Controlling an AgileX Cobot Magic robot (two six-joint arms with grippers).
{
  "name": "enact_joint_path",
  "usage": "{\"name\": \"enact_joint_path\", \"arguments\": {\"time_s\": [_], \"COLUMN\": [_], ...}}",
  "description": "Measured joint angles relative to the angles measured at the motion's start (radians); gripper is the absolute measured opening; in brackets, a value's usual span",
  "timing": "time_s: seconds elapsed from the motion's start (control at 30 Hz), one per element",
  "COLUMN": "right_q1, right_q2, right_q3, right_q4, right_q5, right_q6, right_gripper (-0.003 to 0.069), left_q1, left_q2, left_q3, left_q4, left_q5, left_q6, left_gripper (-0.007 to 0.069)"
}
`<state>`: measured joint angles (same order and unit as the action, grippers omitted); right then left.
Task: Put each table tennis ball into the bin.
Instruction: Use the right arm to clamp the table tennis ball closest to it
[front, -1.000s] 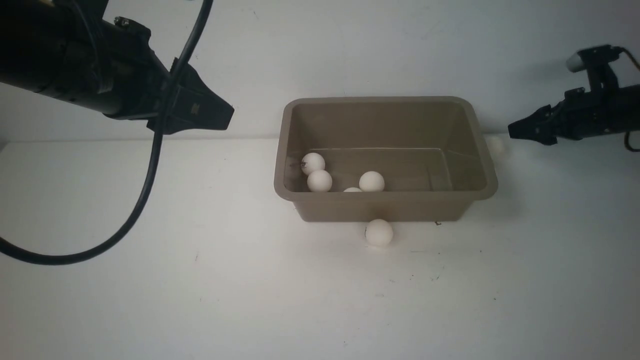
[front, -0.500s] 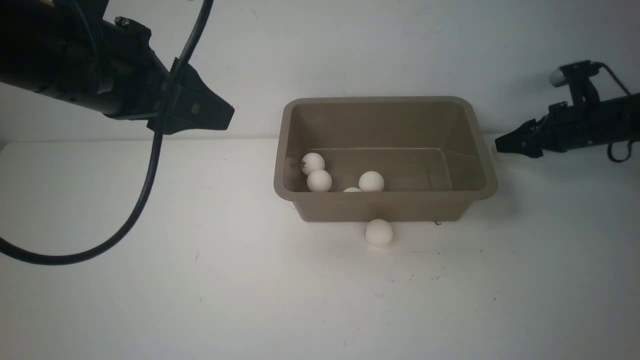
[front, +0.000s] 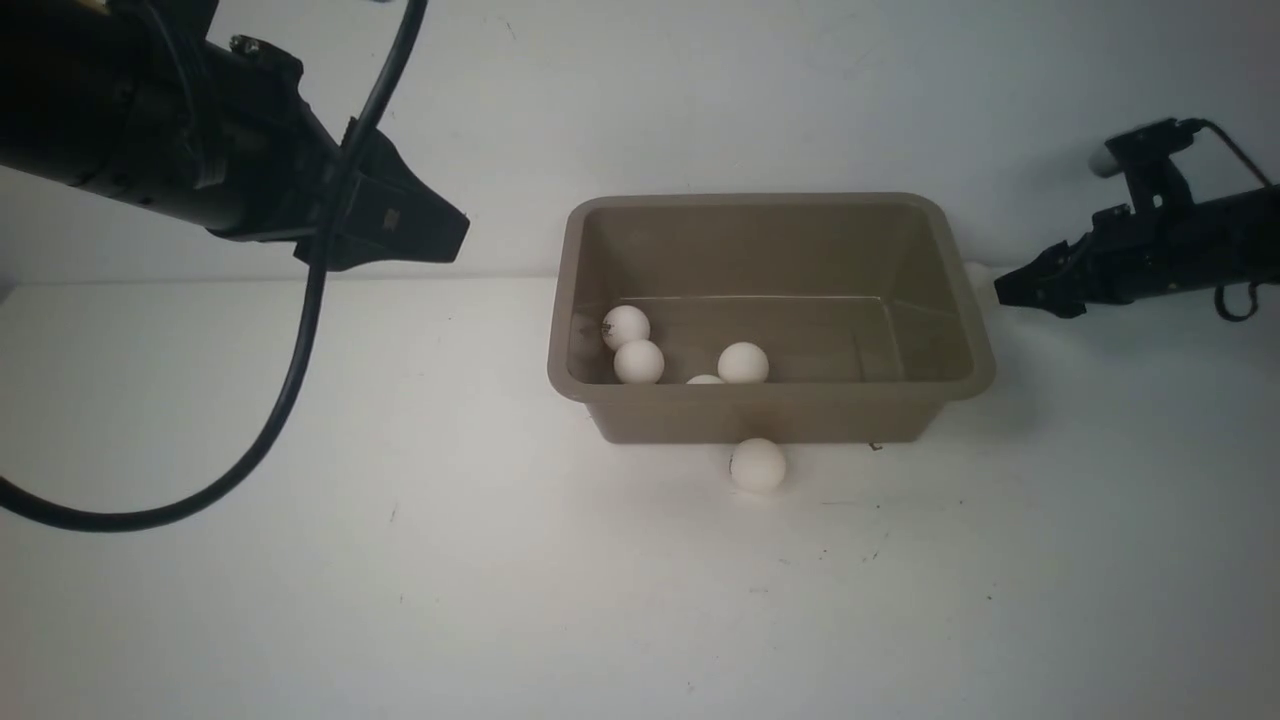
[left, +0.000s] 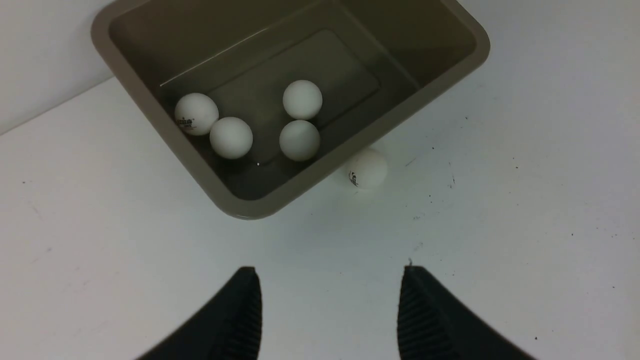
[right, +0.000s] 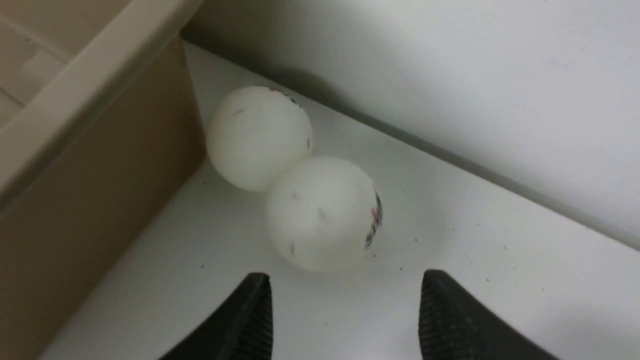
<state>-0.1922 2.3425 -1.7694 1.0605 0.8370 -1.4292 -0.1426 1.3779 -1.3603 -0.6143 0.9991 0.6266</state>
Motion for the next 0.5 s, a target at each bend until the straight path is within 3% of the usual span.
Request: {"name": "enact_joint_path", "arguments": {"time_s": [0.33, 0.5], "right_q1": [0.000, 0.021], "right_q2": [0.000, 0.000], "right_q3": [-0.002, -0.025], "right_q4": [0.072, 0.092], "right_q5": [0.038, -0.018], "right_q6": [-0.018, -0.027], "right_gripper": [0.0367, 0.0367], "left_q1": [0.000, 0.000], "left_q2": [0.000, 0.000], "left_q3": [0.000, 0.000], "left_q4": [0.000, 0.000], "left_q5": [0.007, 0.010], "left_q6": [0.000, 0.000], "left_gripper": [0.0342, 0.0342]}}
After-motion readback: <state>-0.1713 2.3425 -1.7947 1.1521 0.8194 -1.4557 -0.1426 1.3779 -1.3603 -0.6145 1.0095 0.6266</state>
